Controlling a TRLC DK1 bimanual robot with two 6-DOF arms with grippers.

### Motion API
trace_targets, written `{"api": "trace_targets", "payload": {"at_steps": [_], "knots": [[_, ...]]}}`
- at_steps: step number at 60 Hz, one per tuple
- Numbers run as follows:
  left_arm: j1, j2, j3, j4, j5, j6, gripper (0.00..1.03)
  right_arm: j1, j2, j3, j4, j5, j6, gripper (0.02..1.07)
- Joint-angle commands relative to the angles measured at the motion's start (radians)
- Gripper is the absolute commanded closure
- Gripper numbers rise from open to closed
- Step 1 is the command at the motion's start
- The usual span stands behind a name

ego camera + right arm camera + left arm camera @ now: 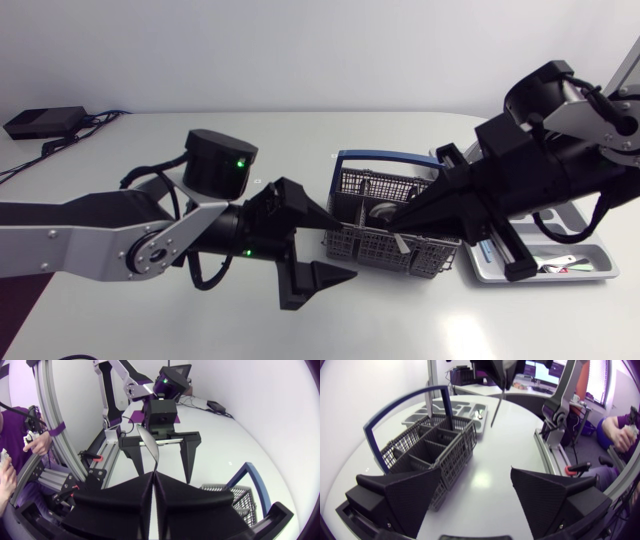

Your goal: Sort the cutlery from the basket into the organizer compartments.

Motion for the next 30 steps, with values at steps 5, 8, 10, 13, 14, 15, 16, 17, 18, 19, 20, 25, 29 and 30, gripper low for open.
{"api": "trace_targets", "payload": {"at_steps": [5,8,10,13,14,15,16,17,18,19,20,25,29,30], "knots": [[-0.012,0.007,0.095,0.076,0.052,-0.164,0.07,-0.004,0.033,0.069,0.005,-0.111,0.108,1.00],[-0.013,0.005,0.112,0.099,0.064,-0.204,0.07,-0.004,0.038,0.084,0.023,-0.141,0.148,1.00],[-0.013,0.005,0.118,0.111,0.074,-0.222,0.07,-0.006,0.042,0.094,0.041,-0.161,0.178,1.00],[-0.013,0.002,0.126,0.137,0.089,-0.262,0.07,-0.010,0.050,0.104,0.078,-0.193,0.232,1.00],[-0.013,0.001,0.126,0.148,0.100,-0.276,0.07,-0.015,0.053,0.106,0.089,-0.202,0.249,1.00],[-0.013,0.001,0.126,0.159,0.112,-0.287,0.07,-0.020,0.058,0.109,0.101,-0.214,0.267,1.00],[-0.013,0.001,0.126,0.166,0.117,-0.296,0.07,-0.024,0.061,0.112,0.109,-0.225,0.279,1.00],[-0.015,-0.001,0.126,0.174,0.118,-0.302,0.07,-0.027,0.067,0.114,0.114,-0.239,0.287,1.00],[-0.017,-0.001,0.124,0.178,0.118,-0.304,0.07,-0.030,0.070,0.117,0.115,-0.249,0.295,1.00],[-0.018,-0.001,0.124,0.182,0.118,-0.307,0.07,-0.032,0.075,0.121,0.115,-0.259,0.298,1.00],[-0.018,-0.001,0.124,0.188,0.118,-0.308,0.07,-0.034,0.081,0.123,0.115,-0.266,0.302,1.00],[-0.015,0.005,0.126,0.211,0.118,-0.333,0.09,-0.032,0.084,0.118,0.117,-0.282,0.307,1.00],[-0.010,0.005,0.126,0.218,0.127,-0.340,0.12,-0.035,0.087,0.114,0.118,-0.292,0.309,1.00],[-0.010,0.005,0.126,0.218,0.130,-0.340,0.12,-0.040,0.088,0.114,0.120,-0.299,0.313,1.00]]}}
